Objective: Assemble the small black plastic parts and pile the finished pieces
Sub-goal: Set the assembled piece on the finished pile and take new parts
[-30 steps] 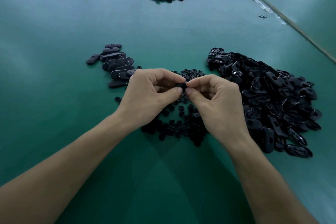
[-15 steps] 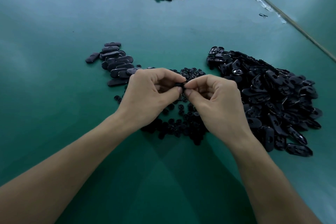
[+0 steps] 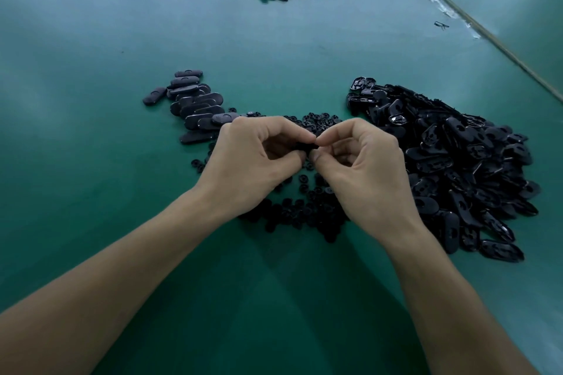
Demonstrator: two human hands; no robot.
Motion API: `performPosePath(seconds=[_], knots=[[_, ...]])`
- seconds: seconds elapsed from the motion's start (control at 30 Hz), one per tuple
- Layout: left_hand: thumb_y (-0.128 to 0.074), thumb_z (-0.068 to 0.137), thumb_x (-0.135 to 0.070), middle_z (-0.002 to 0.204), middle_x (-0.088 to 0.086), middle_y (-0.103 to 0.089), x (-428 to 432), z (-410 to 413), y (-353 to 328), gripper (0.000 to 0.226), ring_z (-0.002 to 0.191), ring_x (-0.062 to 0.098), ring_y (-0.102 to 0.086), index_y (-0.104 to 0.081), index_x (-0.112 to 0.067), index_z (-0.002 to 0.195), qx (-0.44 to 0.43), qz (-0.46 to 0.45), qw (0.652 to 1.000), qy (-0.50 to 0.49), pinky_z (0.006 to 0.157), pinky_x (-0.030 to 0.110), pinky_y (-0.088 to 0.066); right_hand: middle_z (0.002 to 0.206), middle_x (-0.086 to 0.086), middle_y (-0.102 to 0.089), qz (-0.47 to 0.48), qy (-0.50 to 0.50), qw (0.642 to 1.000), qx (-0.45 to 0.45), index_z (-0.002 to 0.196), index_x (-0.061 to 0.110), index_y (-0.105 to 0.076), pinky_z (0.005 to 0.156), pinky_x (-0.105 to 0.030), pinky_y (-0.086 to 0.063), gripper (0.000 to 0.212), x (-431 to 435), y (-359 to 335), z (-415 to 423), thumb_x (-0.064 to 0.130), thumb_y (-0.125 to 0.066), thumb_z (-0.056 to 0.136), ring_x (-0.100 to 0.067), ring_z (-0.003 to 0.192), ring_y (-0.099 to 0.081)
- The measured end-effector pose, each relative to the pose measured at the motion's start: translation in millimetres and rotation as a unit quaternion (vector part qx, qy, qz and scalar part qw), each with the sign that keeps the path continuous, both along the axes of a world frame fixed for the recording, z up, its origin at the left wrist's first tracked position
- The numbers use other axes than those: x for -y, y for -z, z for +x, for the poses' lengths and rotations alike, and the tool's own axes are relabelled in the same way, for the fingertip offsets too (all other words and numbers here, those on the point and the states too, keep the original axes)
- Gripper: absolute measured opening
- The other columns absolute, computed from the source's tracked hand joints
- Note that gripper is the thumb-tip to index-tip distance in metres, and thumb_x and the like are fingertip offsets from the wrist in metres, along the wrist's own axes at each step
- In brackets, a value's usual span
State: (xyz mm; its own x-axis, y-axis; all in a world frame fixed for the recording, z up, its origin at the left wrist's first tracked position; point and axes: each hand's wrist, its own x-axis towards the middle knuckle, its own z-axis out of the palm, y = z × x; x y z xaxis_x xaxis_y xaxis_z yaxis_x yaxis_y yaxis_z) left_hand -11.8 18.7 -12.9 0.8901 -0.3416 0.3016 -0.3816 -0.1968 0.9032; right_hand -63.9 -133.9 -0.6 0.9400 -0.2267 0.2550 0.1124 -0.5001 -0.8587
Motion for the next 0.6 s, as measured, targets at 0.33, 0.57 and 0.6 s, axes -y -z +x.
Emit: performPosePath(seconds=[0.33, 0.57, 0.6], knots=[[-0.075, 0.08, 0.005, 0.088, -0.008, -0.078, 1.0, -2.8, 0.3, 0.035, 0.082, 0.009, -0.074, -0.076, -0.028, 0.093, 0.01, 0.012, 1.0, -0.004, 0.083, 0.029, -0.06, 0.065, 0.013, -0.062, -0.081, 0.044, 0.995, 0.042, 0.076, 0.027, -0.054, 0.057, -0.012, -0.044, 0.026, -7.6, 1.4, -3.5, 0.01, -0.072, 0.084, -0.005, 0.067, -0.061], [-0.073, 0.076, -0.013, 0.083, -0.008, -0.076, 1.0, -1.1, 0.4, 0.022, 0.078, 0.01, -0.073, -0.072, -0.03, 0.09, 0.001, -0.005, 1.0, -0.01, 0.076, 0.022, -0.056, 0.063, 0.014, -0.062, -0.043, 0.046, 0.997, 0.053, 0.07, 0.026, -0.056, 0.055, -0.01, -0.04, 0.028, -7.8, 3.0, -1.6, 0.012, -0.075, 0.084, -0.001, 0.057, -0.057], [-0.073, 0.076, -0.014, 0.082, -0.009, -0.076, 1.2, -1.3, 0.9, 0.022, 0.077, 0.009, -0.072, -0.072, -0.031, 0.09, 0.0, -0.005, 1.0, -0.009, 0.075, 0.021, -0.056, 0.063, 0.014, -0.063, -0.042, 0.047, 0.996, 0.056, 0.069, 0.027, -0.056, 0.055, -0.009, -0.04, 0.028, -8.4, 3.1, -1.9, 0.012, -0.076, 0.084, 0.0, 0.057, -0.057]])
